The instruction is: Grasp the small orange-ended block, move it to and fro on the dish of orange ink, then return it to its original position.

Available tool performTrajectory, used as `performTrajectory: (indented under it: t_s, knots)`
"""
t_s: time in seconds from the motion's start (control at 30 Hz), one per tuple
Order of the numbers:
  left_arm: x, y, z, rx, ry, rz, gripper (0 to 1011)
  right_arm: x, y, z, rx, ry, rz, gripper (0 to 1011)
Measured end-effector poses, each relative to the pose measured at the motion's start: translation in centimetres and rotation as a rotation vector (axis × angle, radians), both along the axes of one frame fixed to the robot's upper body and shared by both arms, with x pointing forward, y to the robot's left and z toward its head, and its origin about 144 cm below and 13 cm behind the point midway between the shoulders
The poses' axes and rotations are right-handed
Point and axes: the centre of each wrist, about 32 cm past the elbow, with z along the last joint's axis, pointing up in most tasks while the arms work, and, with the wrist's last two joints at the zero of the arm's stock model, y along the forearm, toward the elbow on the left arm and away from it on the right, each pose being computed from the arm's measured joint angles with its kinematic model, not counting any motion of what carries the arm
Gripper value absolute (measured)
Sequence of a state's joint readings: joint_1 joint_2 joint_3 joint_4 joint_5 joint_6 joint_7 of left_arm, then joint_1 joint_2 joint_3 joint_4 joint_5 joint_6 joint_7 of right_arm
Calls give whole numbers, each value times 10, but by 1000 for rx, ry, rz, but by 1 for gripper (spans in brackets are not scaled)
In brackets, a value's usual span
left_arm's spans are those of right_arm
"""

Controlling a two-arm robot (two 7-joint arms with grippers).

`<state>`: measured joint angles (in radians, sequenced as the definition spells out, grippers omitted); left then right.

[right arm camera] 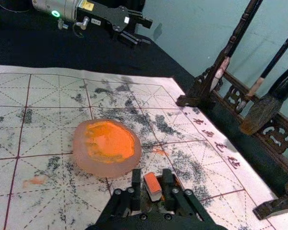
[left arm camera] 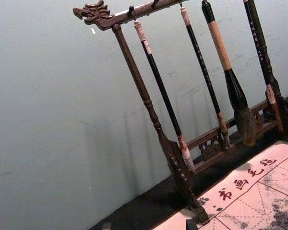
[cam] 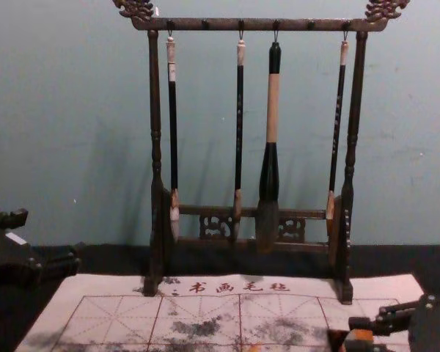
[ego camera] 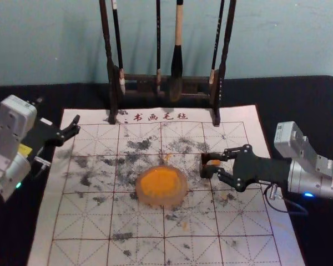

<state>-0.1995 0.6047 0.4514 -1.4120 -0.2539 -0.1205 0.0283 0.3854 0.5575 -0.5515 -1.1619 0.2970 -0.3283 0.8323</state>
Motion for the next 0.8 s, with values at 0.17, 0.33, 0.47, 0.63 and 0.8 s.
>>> performTrajectory:
  t_s: [0.17,0.33,0.47,0.63,0.8]
  knots:
    - [0,0,0,0,0,0,1001,0,0,0,0,0,0,178]
    - [0,0,0,0,0,0,1001,0,0,0,0,0,0,147]
    - [0,0,0,0,0,0,1001,0,0,0,0,0,0,145]
    - [0,0,0,0,0,0,1001,0,0,0,0,0,0,145]
    - [0,0,0,0,0,0,1001,-1,1,3,14,-5,-29,144]
